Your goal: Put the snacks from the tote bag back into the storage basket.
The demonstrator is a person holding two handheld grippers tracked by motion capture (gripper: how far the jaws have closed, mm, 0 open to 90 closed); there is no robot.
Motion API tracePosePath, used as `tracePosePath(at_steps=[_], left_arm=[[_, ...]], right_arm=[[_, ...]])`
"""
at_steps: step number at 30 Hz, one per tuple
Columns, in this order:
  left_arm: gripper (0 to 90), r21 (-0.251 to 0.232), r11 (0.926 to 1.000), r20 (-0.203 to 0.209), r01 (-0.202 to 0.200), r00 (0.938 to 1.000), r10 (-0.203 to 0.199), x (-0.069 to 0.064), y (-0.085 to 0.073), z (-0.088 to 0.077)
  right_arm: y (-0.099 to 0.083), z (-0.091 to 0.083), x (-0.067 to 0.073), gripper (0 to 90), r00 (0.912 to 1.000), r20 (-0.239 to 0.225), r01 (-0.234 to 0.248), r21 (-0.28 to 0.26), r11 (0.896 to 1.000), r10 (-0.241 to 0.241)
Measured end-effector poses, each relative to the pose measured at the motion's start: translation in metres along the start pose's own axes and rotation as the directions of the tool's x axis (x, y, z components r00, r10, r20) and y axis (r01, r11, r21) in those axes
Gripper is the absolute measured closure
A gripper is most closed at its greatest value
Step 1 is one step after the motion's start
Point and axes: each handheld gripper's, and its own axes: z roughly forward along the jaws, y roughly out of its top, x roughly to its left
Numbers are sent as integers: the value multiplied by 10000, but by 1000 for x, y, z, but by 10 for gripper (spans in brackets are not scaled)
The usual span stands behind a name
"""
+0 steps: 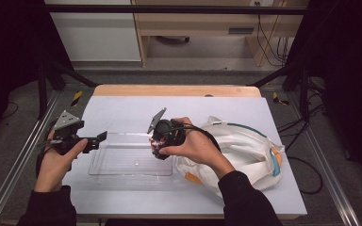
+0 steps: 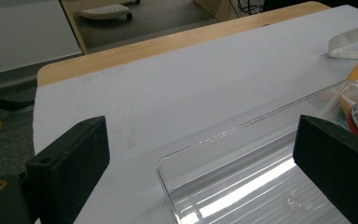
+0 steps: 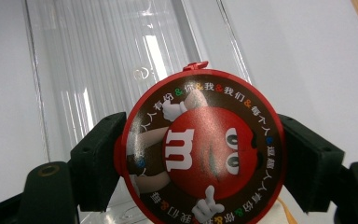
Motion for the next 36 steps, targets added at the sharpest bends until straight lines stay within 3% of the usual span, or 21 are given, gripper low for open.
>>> tracePosePath(at_steps=[15,36], left_arm=[[38,79,9999,65,-98,9999,98,-4,1,2],[38,262,9993,155,-252,9996,248,-8,0,5]], right_arm=[[-2,6,2,242,10000,-2,95,265,9996,-95],[-9,28,4,242,9997,-11,258,648,9976,-258]])
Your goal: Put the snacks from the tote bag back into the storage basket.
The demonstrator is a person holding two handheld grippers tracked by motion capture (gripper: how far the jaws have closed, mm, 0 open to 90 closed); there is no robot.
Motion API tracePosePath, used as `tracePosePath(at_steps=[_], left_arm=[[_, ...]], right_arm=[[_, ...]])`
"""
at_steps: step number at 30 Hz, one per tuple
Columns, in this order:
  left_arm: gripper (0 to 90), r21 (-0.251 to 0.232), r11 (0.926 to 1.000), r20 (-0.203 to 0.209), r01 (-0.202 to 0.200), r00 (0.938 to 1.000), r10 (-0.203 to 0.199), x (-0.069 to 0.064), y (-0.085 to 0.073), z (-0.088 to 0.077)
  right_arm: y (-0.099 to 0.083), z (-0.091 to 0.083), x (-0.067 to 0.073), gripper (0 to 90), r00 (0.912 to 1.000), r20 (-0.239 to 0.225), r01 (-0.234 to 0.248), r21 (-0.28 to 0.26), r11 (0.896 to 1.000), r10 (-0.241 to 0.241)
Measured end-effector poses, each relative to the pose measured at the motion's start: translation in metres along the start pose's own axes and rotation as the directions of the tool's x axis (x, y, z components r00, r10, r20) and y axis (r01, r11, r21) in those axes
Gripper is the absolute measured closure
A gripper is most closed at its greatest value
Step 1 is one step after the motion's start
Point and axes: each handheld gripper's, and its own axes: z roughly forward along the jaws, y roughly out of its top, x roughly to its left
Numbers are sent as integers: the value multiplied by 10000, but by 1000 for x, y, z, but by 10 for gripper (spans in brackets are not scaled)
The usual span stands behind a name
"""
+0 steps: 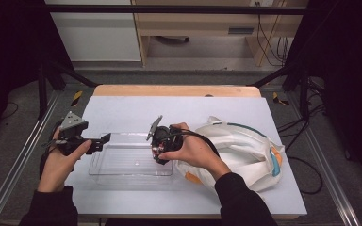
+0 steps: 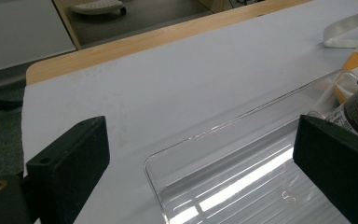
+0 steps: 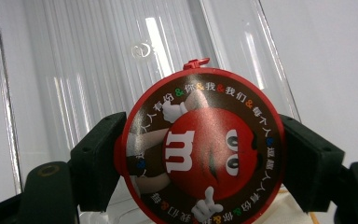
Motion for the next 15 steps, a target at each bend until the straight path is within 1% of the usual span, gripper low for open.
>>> tracePosePath(at_steps=[4,6,9,15], left_arm=[[38,-32,10000,-8,47,10000,-47,0,0,0],[38,32,10000,-10,2,10000,-2,1,0,0],[38,3,10000,-12,22,10000,-22,1,0,0],[39,-35,10000,-9,-2,10000,2,0,0,-1]], right_arm=[[0,1,1,242,10000,-38,-43,29,10000,43],[0,2,1,242,10000,-43,-73,27,10000,73],[-1,4,0,242,10000,-65,14,22,10000,-14],[-1,8,2,242,9999,-99,49,273,9996,-47]])
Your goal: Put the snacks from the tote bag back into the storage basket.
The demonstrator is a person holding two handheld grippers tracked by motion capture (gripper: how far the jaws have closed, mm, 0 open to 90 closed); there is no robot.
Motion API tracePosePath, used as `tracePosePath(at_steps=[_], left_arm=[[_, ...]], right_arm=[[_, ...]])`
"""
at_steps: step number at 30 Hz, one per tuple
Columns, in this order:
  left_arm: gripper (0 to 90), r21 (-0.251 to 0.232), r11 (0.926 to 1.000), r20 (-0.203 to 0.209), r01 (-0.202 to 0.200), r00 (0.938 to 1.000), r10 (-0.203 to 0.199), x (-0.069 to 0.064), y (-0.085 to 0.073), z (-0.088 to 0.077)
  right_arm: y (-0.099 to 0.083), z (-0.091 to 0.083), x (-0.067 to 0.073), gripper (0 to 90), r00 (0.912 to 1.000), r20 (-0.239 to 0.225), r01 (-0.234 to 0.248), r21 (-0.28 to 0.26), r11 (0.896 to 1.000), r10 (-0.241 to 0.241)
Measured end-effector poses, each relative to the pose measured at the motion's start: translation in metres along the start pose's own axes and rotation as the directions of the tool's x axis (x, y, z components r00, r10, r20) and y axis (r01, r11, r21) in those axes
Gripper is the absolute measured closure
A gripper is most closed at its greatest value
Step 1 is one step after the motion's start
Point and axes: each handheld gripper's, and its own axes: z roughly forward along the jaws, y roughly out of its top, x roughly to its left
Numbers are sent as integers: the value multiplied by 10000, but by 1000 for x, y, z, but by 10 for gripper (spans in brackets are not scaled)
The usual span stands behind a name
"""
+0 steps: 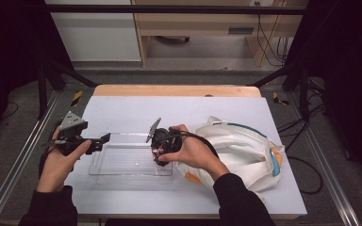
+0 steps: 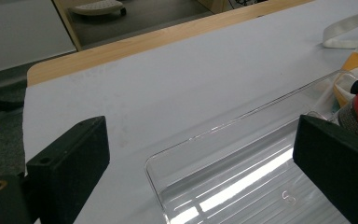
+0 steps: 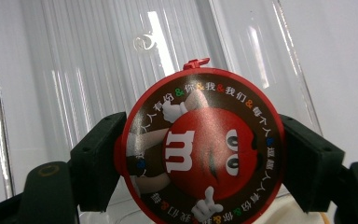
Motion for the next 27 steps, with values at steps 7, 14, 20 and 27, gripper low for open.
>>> tracePosePath(at_steps=[7,14,20,27], left_arm=[[39,12,10000,-58,11,10000,-11,1,0,-1],[39,31,10000,-52,-36,10000,36,1,0,-1],[39,16,10000,-48,-9,10000,9,1,0,-1],[39,17,10000,-47,7,10000,-7,1,0,-1]], right_arm=[[-1,6,0,242,10000,-99,6,105,9999,-5],[-2,9,1,241,9999,-125,0,230,9997,3],[-2,11,1,241,9998,-193,52,335,9994,-45],[-2,15,0,241,9995,-309,104,400,9991,-92]])
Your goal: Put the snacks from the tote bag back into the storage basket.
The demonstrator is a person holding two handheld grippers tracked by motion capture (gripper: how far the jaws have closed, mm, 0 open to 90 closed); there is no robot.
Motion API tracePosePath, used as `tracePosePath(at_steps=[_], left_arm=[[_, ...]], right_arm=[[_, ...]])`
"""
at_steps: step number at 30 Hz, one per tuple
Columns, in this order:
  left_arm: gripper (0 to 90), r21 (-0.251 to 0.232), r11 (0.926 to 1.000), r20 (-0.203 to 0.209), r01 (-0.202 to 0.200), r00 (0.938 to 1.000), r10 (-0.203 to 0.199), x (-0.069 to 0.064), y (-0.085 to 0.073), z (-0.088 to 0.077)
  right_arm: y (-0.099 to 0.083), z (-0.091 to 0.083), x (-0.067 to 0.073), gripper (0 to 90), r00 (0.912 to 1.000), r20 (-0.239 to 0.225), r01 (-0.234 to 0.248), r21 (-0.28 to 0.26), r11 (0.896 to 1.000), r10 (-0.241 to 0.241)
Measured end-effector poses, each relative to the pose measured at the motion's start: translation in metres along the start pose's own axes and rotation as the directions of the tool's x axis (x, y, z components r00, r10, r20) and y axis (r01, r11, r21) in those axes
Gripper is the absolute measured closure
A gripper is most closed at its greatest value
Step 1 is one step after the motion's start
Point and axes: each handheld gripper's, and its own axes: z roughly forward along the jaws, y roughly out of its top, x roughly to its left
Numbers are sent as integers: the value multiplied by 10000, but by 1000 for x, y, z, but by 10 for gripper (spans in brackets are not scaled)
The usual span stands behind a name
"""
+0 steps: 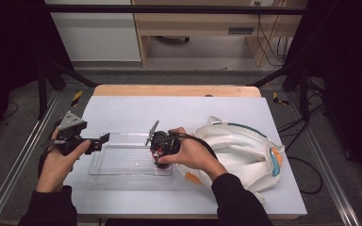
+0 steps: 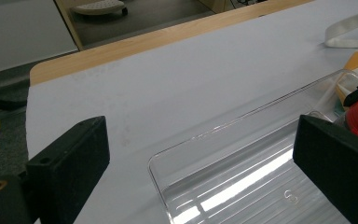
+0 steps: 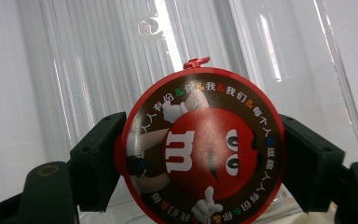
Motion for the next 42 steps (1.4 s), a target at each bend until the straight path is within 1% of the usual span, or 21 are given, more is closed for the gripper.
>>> tracePosePath(at_steps=[3,7,9,15,17,19,20,21,22,23,27,28,31,33,36,37,39,41,42], left_arm=[[39,13,10000,-18,5,10000,-5,0,0,0],[39,8,10000,-15,10,10000,-10,1,0,0],[39,11,10000,-13,-2,10000,2,1,0,0],[39,19,10000,-8,13,10000,-13,0,0,0],[39,14,10000,-8,17,10000,-17,0,0,0],[39,11,10000,-10,17,10000,-17,0,0,0],[39,20,10000,-12,15,10000,-15,0,0,0],[39,22,10000,-9,13,10000,-13,0,0,0],[39,23,10000,-5,16,10000,-16,1,0,0],[39,26,10000,-5,20,10000,-20,1,0,0],[38,4,10000,-23,55,10000,-55,2,0,0],[39,13,10000,-39,64,10000,-64,2,0,-1],[38,6,10000,-48,79,10000,-79,3,0,-1],[38,11,10000,-54,82,10000,-82,3,-1,-1],[38,4,10000,-64,96,9999,-96,3,-1,-1],[38,11,10000,-86,97,9999,-97,4,-1,-1],[38,9,9999,-91,100,9999,-100,4,-1,-1],[38,1,10000,-101,96,9999,-96,4,-1,-1],[38,1,10000,-102,97,9999,-97,4,-1,-1]], right_arm=[[0,1,1,240,9999,-32,-136,128,9998,137],[0,2,1,240,9998,-87,-151,171,9997,153],[0,4,0,239,9999,-88,-101,143,9998,103],[0,4,-1,236,9996,-133,-229,150,9996,231],[0,4,-1,210,9996,-129,-247,113,9996,249],[0,2,-2,182,9997,-133,-221,-56,9997,220],[0,1,-2,174,9994,-123,-330,-81,9994,329],[0,-1,-2,164,9995,-68,-294,-160,9994,293],[-1,-4,-2,160,9995,-70,-305,-273,9992,303],[-1,-5,-1,156,9988,-74,-493,-372,9981,491],[-2,-16,-1,138,9986,-62,-535,-837,9951,532],[-3,-18,-1,132,9985,0,-550,-1020,9933,553],[-5,-27,0,110,9978,96,-635,-1342,9889,654],[-7,-33,1,106,9962,160,-824,-1495,9853,858],[-11,-42,2,101,9943,281,-957,-1805,9789,1024],[-12,-44,2,101,9941,289,-971,-1984,9753,1048],[-15,-50,3,99,9924,319,-1097,-2142,9706,1192],[-19,-55,3,99,9908,417,-1167,-2191,9687,1288],[-22,-60,3,99,9889,483,-1262,-2274,9656,1406]])
